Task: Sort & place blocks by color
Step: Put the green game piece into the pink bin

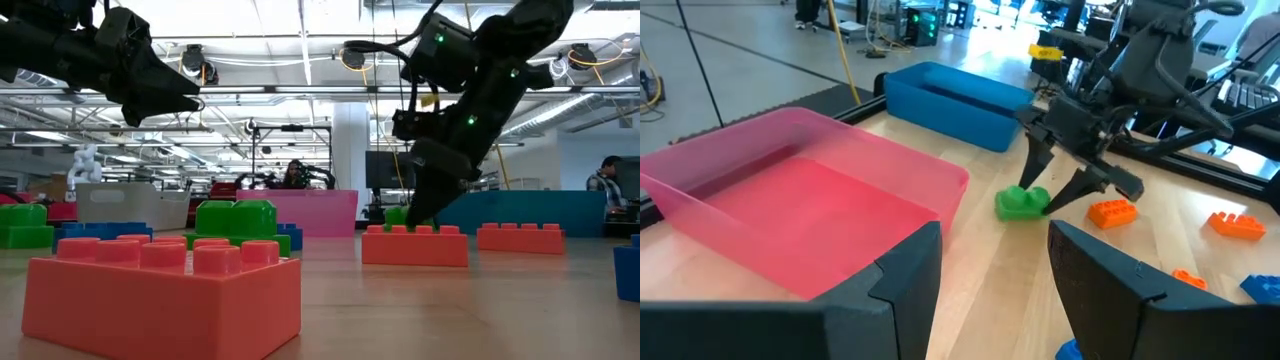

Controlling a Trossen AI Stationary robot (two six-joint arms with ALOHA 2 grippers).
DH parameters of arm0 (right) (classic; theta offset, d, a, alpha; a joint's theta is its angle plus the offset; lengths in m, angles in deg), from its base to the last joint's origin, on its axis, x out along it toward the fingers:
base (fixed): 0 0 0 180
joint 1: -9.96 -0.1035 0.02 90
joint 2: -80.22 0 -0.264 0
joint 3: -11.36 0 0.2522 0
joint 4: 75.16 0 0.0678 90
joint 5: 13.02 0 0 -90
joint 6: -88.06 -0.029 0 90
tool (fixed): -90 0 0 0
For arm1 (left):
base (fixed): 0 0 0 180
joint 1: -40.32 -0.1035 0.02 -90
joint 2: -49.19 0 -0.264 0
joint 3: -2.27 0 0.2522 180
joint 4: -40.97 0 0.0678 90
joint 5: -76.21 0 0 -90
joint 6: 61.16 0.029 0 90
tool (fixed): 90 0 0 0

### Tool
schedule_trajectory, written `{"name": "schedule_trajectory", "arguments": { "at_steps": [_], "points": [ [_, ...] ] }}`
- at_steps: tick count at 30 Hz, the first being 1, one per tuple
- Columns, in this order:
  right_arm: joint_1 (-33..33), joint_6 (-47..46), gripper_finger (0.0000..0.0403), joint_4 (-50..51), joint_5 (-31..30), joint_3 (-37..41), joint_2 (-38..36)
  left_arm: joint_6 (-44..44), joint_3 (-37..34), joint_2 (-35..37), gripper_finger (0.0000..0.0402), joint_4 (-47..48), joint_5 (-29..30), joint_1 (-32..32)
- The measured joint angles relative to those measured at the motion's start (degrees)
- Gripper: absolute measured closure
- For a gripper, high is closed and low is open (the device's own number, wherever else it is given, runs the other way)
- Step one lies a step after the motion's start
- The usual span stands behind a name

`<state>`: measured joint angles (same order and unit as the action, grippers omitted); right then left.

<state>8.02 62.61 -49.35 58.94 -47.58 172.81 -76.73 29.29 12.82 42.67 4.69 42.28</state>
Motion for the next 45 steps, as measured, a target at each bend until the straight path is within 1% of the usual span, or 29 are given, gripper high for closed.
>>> {"name": "schedule_trajectory", "arguments": {
  "at_steps": [5, 9, 19, 26, 31, 37, 42, 45],
  "points": [
    [0.09, 0.76, 0.0227, -1.67, 0.10, 0.04, 2.81, -0.08, 0.00, 0.02, 0.0215, 0.03, -0.02, -0.02],
    [0.09, 1.39, 0.0274, -1.49, 0.02, 0.08, 2.94, -0.07, 0.00, 0.02, 0.0215, 0.24, -0.02, 0.00],
    [0.14, 4.09, 0.0274, -0.19, -0.02, 0.38, -0.61, -0.05, 0.00, 0.02, 0.0215, 0.35, -0.02, 0.00],
    [0.02, 6.32, 0.0274, -0.67, -0.69, -0.09, -5.23, 0.04, 0.00, 0.02, 0.0215, 0.35, -0.02, -0.01],
    [0.77, 11.93, 0.0274, -1.05, -2.05, -4.55, -8.19, -0.05, 0.00, 0.00, 0.0215, 0.31, -0.02, -0.02],
    [2.47, 21.22, 0.0274, -1.10, -2.06, -13.62, -8.60, -0.11, 0.00, -0.01, 0.0215, 0.18, -0.02, -0.02],
    [7.26, 27.52, 0.0274, -1.80, -1.17, -20.43, -6.56, 0.28, 0.00, 0.02, 0.0215, 0.29, -0.02, 0.00],
    [10.76, 29.10, 0.0274, -3.36, 2.53, -23.02, -4.59, 0.49, 0.00, 0.01, 0.0215, 0.39, -0.02, -0.02]
  ]
}}
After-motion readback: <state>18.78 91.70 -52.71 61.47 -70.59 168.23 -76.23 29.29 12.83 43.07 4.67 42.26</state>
